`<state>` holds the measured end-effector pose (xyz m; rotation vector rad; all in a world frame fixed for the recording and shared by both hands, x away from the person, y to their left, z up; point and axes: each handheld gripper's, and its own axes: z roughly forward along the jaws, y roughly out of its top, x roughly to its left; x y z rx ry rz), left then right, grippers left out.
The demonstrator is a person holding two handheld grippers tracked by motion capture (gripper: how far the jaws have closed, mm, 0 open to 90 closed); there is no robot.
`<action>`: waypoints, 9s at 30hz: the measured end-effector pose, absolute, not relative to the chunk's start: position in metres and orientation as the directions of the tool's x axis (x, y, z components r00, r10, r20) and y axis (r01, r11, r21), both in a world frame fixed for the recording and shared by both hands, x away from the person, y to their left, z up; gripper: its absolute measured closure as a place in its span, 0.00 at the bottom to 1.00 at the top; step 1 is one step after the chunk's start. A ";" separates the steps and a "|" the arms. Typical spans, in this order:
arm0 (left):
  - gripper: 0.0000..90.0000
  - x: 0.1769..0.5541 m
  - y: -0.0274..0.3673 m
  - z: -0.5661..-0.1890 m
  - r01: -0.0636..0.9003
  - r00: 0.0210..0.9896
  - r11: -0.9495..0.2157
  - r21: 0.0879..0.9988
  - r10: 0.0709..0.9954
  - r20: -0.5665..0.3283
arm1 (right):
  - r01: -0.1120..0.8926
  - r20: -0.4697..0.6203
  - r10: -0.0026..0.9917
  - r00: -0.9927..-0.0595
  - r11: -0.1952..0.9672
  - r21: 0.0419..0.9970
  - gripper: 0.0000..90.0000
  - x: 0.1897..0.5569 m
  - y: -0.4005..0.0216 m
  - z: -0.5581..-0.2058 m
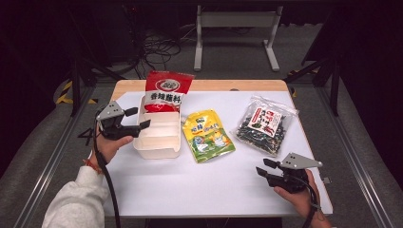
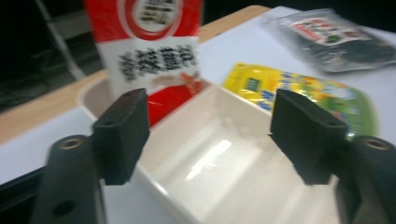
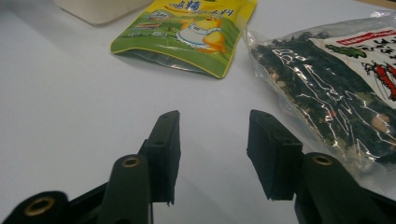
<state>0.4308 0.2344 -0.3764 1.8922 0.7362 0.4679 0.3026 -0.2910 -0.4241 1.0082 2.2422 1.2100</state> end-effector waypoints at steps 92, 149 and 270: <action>0.18 0.327 0.091 -0.441 0.326 0.919 -0.429 0.843 0.354 -0.176 | 0.400 0.235 0.543 -0.806 0.208 0.893 0.93 0.338 -0.303 -0.438; 0.84 0.313 0.130 -0.391 0.185 0.942 -0.281 0.942 0.323 -0.089 | 0.259 0.042 0.524 -0.851 0.347 0.901 0.46 0.319 -0.225 -0.416; 0.84 0.440 0.231 -0.330 0.156 0.800 -0.472 0.867 0.575 0.169 | 0.431 0.037 0.657 -0.753 0.451 0.781 0.24 0.293 -0.268 -0.456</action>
